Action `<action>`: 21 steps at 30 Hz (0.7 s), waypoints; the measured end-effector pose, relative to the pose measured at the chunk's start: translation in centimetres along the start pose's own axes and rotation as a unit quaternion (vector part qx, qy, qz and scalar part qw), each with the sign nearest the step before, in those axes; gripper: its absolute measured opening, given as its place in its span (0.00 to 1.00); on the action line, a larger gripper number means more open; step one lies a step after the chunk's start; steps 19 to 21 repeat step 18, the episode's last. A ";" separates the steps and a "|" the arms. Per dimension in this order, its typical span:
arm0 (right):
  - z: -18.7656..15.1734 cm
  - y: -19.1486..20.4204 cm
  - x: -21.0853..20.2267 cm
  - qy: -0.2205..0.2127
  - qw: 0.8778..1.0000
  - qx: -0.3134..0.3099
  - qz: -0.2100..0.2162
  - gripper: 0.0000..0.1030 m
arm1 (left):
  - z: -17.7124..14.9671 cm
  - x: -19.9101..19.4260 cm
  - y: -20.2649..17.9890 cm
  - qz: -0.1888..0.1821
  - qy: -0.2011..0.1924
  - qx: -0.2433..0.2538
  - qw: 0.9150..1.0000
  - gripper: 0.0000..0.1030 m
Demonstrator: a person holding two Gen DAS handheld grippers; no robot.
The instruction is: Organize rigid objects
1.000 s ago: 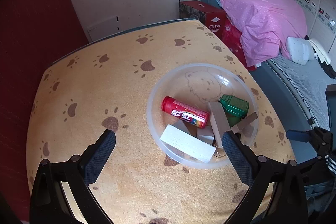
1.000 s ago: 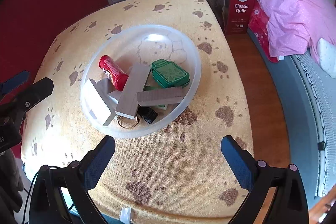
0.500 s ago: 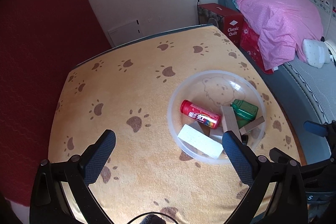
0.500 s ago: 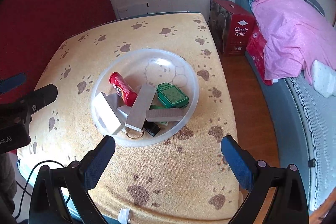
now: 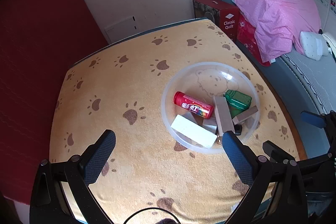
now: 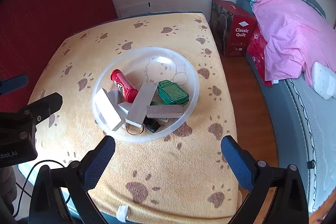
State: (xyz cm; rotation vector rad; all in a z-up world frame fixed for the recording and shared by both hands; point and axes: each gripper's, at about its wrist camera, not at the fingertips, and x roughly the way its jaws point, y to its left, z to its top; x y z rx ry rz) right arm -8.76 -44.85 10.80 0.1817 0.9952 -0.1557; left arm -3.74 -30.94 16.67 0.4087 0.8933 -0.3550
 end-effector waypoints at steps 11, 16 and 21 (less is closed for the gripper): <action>-0.6 -0.2 0.3 0.007 1.000 0.006 0.002 1.00 | -0.3 0.7 -0.2 -0.013 0.017 -0.003 1.000 0.99; -0.6 -0.2 0.4 0.010 1.000 0.008 0.002 1.00 | -0.5 0.7 -0.3 -0.017 0.017 -0.003 1.000 0.99; -0.6 -0.2 0.5 0.012 1.000 0.008 0.002 1.00 | -0.6 0.7 -0.3 -0.017 0.018 -0.002 1.000 0.99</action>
